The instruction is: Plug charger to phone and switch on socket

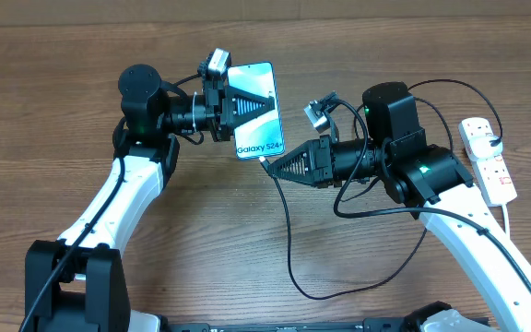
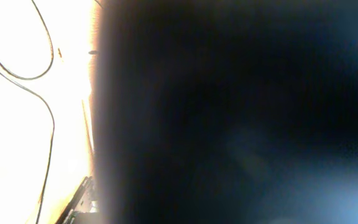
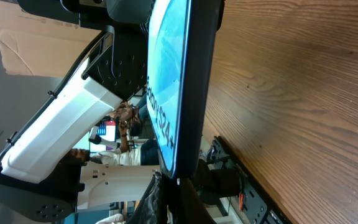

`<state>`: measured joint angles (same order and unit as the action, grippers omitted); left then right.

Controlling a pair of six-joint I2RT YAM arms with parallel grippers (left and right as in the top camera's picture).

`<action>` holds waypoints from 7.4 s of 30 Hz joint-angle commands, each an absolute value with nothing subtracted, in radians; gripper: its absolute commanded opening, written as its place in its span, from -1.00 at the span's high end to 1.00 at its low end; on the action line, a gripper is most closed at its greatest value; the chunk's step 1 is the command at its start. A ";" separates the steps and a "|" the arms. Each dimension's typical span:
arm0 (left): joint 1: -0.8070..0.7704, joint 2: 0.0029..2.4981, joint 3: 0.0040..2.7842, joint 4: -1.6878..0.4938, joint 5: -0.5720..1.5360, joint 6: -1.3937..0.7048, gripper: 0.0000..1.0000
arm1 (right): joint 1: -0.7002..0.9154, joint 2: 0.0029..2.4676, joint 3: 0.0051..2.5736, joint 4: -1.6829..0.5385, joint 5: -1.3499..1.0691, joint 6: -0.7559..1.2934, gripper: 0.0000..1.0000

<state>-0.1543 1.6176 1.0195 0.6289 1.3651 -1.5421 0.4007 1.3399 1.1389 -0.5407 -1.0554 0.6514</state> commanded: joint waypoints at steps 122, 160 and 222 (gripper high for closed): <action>0.035 1.599 1.028 -0.615 0.508 -0.519 0.92 | 0.728 1.892 1.131 -0.458 -0.210 0.553 -0.25; 0.033 1.599 1.028 -0.774 0.281 -0.467 0.92 | 0.590 2.078 1.495 -0.842 0.110 0.425 0.93; 0.034 1.599 1.028 -0.760 0.495 -0.418 0.92 | 0.505 2.077 1.405 -0.899 -0.033 0.445 0.93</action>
